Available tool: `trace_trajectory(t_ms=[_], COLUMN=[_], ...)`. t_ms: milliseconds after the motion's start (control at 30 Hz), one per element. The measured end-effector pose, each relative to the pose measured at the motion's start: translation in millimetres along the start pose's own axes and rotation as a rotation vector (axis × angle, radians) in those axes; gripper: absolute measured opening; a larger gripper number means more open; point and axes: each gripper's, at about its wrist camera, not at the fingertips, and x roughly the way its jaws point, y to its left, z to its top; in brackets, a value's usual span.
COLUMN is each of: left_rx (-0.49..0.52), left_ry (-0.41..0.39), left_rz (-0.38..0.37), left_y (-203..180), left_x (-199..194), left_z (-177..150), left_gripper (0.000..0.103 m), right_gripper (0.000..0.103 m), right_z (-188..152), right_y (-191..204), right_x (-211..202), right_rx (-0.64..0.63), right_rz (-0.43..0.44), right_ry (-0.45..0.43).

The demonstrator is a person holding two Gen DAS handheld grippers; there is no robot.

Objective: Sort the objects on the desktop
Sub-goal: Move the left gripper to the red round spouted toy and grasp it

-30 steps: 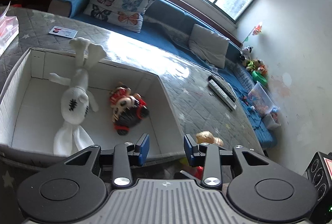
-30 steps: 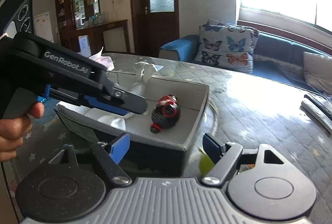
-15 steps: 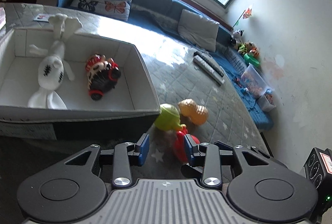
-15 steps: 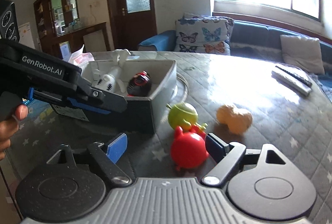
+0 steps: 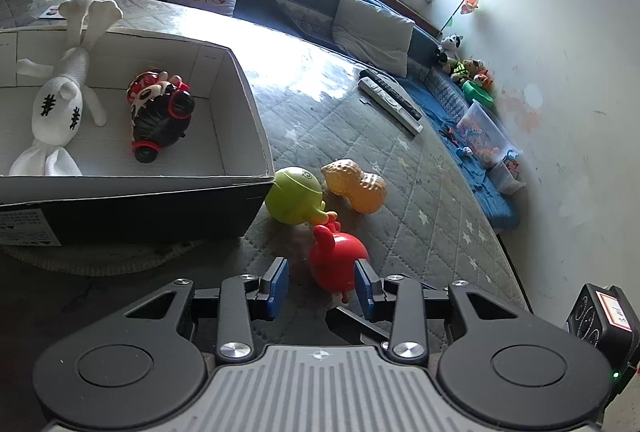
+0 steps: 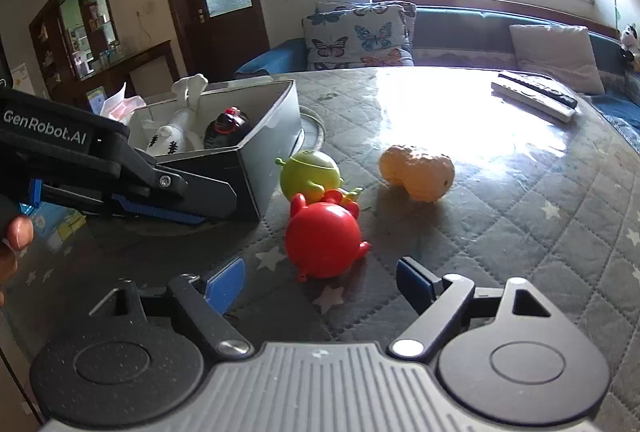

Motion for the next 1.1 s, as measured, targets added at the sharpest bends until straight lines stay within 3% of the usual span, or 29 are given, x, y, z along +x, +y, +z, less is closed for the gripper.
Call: trace_trajectory(t_ms=[133,700,1100], left_rx=[0.001,-0.026,-0.067], left_ry=[0.009,0.021,0.023], left_rz=[0.004,-0.007,-0.041], left_y=[-1.9,-3.8,-2.5], left_x=[4.8,21.2,36.3], left_z=[0.1,6.1,14.4], left_gripper=[0.039,0.039,0.039], right_gripper=[0.090,0.090,0.081], right_z=[-0.7,-3.3,0.3], right_y=[-3.1,-4.9,-9.5], right_x=[0.7,11.0,19.9], right_rx=[0.013,0.034,0.055], right_rz=[-0.009,0.009,0.023], right_ry=[0.003,0.024,0.026])
